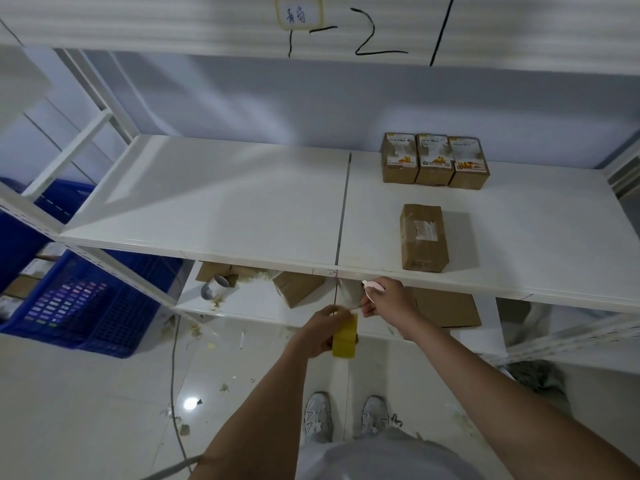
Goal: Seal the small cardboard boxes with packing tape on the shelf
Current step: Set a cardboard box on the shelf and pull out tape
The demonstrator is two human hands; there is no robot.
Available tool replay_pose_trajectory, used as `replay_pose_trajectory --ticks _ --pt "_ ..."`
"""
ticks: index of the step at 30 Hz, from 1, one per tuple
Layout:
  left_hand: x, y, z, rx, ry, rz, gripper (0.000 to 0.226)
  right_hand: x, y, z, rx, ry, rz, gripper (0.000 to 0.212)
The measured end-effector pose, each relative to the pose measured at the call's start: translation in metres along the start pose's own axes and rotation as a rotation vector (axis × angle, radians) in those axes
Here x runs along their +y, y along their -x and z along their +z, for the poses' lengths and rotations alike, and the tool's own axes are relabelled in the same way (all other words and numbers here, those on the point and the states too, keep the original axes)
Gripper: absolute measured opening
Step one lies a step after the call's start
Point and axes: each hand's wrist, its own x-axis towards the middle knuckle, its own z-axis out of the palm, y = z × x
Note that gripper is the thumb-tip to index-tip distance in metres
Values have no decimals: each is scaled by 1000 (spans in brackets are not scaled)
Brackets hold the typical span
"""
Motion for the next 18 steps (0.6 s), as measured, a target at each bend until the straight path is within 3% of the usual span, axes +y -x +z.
replay_pose_trajectory --ticks 3,8,18 --pt "-15 2 0 16 31 -53 45 -3 0 -2 -4 -10 7 17" --pt "-9 -1 -3 82 5 -32 36 -1 1 -2 -24 33 -2 14" --pt "-22 0 -11 -7 54 -52 40 -1 0 6 -14 141 -26 17"
